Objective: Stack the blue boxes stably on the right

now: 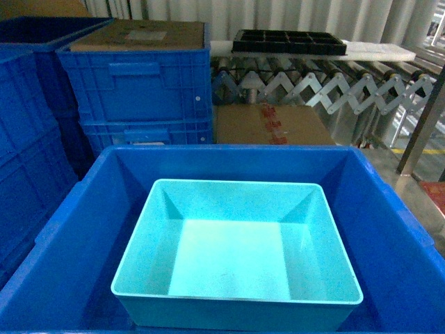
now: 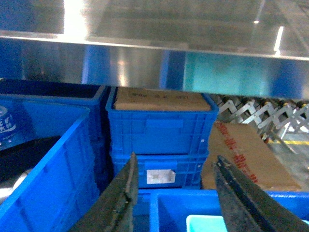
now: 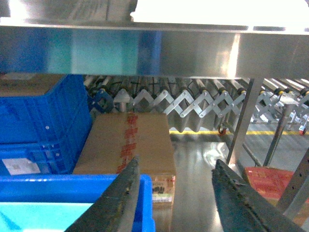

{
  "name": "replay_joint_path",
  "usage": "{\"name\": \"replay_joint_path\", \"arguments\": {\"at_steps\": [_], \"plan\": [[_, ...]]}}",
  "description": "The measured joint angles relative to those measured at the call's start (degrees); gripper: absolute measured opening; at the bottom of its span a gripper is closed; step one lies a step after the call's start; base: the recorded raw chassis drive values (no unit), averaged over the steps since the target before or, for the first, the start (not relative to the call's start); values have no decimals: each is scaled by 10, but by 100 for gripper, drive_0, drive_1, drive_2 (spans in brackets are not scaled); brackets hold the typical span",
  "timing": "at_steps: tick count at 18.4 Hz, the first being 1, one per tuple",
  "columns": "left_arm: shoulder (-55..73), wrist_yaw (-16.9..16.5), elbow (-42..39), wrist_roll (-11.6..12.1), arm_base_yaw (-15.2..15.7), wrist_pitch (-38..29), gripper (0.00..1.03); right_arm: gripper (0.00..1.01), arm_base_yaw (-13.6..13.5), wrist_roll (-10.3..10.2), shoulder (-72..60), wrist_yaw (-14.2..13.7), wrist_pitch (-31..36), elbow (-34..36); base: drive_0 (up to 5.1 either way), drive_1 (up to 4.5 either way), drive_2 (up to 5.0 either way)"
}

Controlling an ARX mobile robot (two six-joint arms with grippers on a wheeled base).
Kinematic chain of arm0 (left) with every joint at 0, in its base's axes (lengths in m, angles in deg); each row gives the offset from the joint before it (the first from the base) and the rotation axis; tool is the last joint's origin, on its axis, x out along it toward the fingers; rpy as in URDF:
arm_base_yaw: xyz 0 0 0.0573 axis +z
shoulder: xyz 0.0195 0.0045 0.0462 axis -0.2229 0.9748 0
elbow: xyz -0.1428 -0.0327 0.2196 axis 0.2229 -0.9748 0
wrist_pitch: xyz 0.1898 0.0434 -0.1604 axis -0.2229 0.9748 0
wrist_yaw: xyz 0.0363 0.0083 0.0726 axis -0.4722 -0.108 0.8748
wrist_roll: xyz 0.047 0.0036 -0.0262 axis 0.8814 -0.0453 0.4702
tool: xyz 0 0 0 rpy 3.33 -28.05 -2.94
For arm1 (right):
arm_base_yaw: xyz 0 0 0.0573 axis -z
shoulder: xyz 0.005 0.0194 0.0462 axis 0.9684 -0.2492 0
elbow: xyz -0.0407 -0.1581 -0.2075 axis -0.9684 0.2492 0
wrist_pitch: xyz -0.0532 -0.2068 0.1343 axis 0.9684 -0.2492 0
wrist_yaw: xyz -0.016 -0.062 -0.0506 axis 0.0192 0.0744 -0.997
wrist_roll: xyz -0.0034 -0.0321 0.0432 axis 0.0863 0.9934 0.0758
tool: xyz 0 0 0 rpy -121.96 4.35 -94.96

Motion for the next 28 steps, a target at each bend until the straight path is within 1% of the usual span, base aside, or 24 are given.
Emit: {"name": "replay_joint_path", "arguments": {"at_steps": [2,3,4,5,6,7,8,9,10,11,13,14,15,16,17,27,28], "plan": [[-10,-1,-22,4,0,-8,39,39,1,0,7,3,5,15,0,0,0],[-15,-5,-37,7,2,-13,36,34,2,0,14,4,9,29,0,0,0],[-20,-14,-50,9,10,-16,32,31,4,0,19,6,12,41,0,0,0],[-25,-30,-64,12,17,-21,28,30,5,0,20,6,13,43,0,0,0],[-35,-37,-89,16,29,-28,21,20,5,0,34,10,20,72,0,0,0],[-53,-34,-125,18,37,-41,8,7,29,1,57,40,28,103,0,0,0],[-73,-37,-150,18,37,-50,1,2,44,0,72,44,33,120,0,0,0],[-114,-38,-202,19,35,-63,2,2,45,1,116,48,37,168,0,0,0],[-165,-38,-254,19,35,-63,2,2,45,1,171,48,27,213,0,0,0],[-218,-38,-290,19,35,-45,2,2,45,1,229,48,-2,246,0,0,0],[-312,-38,-328,19,35,11,2,2,45,1,334,48,-72,278,0,0,0],[-325,-38,-331,19,35,21,2,2,45,1,339,48,-46,293,0,0,0],[-336,-38,-333,19,35,29,2,2,45,1,347,48,-67,293,0,0,0],[-345,-38,-343,19,35,15,2,2,45,1,360,48,-80,293,0,0,0],[-355,-38,-348,19,35,27,2,2,45,1,380,48,-92,293,0,0,0],[-394,-38,-348,19,35,57,2,2,45,1,419,48,-134,293,0,0,0],[-402,-38,-348,19,35,69,2,2,45,1,429,48,-143,293,0,0,0]]}}
